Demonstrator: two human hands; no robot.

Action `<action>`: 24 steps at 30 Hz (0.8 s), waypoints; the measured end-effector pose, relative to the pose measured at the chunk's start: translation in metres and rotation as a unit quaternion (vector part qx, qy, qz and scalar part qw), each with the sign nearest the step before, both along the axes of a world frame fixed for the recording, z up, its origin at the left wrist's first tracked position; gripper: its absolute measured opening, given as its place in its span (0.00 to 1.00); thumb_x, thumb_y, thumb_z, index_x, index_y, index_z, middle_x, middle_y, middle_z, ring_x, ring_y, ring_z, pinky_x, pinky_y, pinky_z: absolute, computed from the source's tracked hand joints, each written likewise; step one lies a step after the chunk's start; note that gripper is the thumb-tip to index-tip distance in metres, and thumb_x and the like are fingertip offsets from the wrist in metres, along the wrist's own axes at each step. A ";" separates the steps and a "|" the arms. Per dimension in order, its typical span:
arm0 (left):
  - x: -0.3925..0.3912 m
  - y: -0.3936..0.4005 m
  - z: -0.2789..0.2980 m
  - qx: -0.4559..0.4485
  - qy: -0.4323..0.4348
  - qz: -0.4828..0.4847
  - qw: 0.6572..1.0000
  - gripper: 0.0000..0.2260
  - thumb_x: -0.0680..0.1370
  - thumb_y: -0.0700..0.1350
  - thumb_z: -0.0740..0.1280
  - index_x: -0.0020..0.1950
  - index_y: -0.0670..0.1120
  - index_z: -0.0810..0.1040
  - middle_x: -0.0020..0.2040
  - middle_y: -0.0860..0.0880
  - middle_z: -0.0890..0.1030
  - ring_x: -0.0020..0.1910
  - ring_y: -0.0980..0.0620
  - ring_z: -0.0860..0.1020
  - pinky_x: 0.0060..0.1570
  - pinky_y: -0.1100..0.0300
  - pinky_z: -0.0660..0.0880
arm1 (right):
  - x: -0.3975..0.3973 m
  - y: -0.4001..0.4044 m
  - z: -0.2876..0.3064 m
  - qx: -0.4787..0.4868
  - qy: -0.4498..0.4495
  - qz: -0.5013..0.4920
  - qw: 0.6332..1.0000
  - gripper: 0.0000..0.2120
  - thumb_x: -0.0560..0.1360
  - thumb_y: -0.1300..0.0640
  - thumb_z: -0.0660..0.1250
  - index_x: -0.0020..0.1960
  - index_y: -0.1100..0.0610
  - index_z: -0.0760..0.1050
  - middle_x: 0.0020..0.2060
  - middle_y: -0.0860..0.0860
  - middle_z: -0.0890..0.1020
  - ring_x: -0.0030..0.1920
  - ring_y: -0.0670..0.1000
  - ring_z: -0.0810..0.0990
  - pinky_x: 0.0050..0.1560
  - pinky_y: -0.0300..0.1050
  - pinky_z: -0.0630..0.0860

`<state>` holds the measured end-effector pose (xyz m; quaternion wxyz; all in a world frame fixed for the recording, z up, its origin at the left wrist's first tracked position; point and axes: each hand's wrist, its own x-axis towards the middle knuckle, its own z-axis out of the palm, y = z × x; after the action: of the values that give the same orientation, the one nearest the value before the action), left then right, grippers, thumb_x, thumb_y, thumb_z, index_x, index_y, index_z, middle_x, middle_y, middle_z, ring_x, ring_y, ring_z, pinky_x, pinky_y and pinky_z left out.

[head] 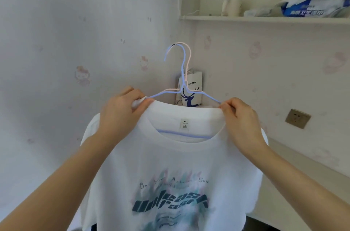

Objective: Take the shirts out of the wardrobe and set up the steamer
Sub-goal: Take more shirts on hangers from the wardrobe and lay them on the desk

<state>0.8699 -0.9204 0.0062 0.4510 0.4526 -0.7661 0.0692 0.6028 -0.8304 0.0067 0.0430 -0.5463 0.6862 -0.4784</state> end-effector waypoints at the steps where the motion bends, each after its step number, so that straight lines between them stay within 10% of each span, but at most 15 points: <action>1: -0.002 -0.016 0.003 -0.007 0.002 -0.006 1.000 0.17 0.75 0.61 0.59 0.41 0.50 0.79 0.39 0.53 0.75 0.37 0.46 0.77 0.34 0.55 0.71 | -0.003 -0.015 0.003 -0.007 0.005 -0.001 1.000 0.10 0.79 0.55 0.59 0.44 0.56 0.76 0.36 0.50 0.80 0.41 0.55 0.77 0.44 0.52 0.74; 24: -0.050 -0.377 -0.142 0.260 -0.041 -0.027 0.964 0.12 0.77 0.57 0.66 0.44 0.51 0.83 0.43 0.52 0.74 0.39 0.50 0.76 0.39 0.58 0.67 | -0.073 -0.360 -0.137 0.086 -0.014 -0.031 0.996 0.07 0.78 0.58 0.62 0.42 0.54 0.76 0.35 0.48 0.80 0.39 0.54 0.76 0.40 0.50 0.72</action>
<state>0.8196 -1.2973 -0.1355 0.2876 0.5303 -0.7876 -0.1254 0.5297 -1.1907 -0.1305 0.0840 -0.5124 0.7407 -0.4263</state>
